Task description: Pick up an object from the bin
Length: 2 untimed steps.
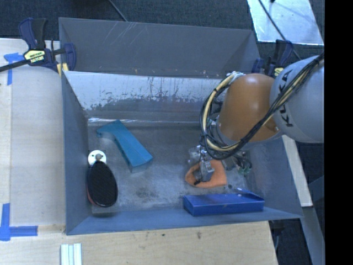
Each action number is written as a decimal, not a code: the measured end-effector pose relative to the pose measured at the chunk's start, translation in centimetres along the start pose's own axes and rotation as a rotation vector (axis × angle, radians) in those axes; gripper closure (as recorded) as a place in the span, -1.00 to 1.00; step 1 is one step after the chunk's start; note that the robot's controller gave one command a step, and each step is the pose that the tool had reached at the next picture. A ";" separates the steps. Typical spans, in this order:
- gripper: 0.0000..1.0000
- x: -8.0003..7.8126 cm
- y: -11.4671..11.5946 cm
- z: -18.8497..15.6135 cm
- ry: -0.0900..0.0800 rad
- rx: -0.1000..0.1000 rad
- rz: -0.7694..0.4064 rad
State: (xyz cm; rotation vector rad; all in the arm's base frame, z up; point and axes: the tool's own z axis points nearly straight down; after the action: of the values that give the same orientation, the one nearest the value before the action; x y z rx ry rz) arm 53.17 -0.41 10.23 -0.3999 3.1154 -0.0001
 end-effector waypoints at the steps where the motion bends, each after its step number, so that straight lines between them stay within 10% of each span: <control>1: 1.00 0.0 0.0 0.0 0.000 0.000 0.000; 2: 1.00 0.0 0.0 0.0 0.000 0.000 -0.001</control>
Offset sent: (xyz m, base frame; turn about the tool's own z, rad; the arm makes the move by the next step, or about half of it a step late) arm 0.0000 0.0000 0.0000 0.0000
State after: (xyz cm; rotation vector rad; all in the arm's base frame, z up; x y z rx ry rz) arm 53.17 -0.40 10.23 -0.4007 3.1151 -0.0001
